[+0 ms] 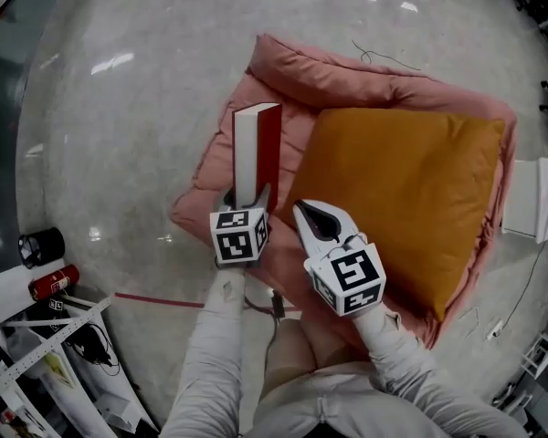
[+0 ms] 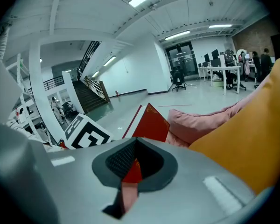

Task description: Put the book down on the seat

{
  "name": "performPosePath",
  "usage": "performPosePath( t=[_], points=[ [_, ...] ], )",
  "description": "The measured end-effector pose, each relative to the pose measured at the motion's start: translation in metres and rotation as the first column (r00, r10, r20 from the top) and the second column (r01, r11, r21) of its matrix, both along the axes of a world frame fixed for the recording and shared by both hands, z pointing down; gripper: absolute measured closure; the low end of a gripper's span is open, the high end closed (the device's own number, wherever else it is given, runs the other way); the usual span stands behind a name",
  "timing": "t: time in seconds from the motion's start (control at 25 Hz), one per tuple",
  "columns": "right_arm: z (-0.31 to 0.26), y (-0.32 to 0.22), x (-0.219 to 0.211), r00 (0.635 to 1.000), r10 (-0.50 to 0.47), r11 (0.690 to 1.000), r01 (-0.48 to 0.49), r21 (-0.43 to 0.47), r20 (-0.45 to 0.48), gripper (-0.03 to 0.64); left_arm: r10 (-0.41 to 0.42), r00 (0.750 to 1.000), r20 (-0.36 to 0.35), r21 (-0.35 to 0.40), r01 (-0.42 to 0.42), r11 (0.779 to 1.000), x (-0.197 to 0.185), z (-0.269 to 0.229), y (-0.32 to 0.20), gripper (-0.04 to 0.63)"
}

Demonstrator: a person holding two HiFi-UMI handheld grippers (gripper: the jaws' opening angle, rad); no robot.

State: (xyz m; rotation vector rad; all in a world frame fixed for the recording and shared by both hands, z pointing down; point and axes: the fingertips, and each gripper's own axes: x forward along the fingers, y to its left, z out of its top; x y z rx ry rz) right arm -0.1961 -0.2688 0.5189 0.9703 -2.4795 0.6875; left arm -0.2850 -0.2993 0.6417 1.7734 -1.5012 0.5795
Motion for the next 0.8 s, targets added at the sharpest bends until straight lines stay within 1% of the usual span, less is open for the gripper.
performPosePath(
  t=[0.24, 0.32, 0.52, 0.68, 0.8],
  points=[
    [0.029, -0.006, -0.004, 1.0, 0.026, 0.998, -0.026, -0.05, -0.004, 0.617, 0.052, 0.998, 0.047, -0.06, -0.049, 0.997, -0.005, 0.045, -0.03, 0.35],
    [0.037, -0.01, -0.002, 0.999, 0.036, 0.997, -0.036, -0.062, -0.004, 0.617, 0.072, 0.994, 0.079, -0.072, -0.066, 0.995, -0.008, 0.057, -0.04, 0.35],
    [0.048, -0.01, -0.002, 0.999, 0.04, 0.995, -0.039, -0.087, 0.008, 0.617, 0.124, 0.975, 0.186, -0.106, -0.106, 0.989, -0.019, 0.083, -0.062, 0.35],
    [0.053, -0.008, -0.004, 0.999, 0.027, 0.995, -0.025, -0.1, 0.022, 0.617, 0.173, 0.958, 0.228, -0.145, -0.142, 0.979, -0.016, 0.109, -0.07, 0.351],
    [0.055, -0.008, -0.004, 0.999, 0.031, 0.993, -0.026, -0.111, 0.037, 0.617, 0.187, 0.95, 0.249, -0.178, -0.145, 0.973, -0.013, 0.125, -0.071, 0.35]
  ],
)
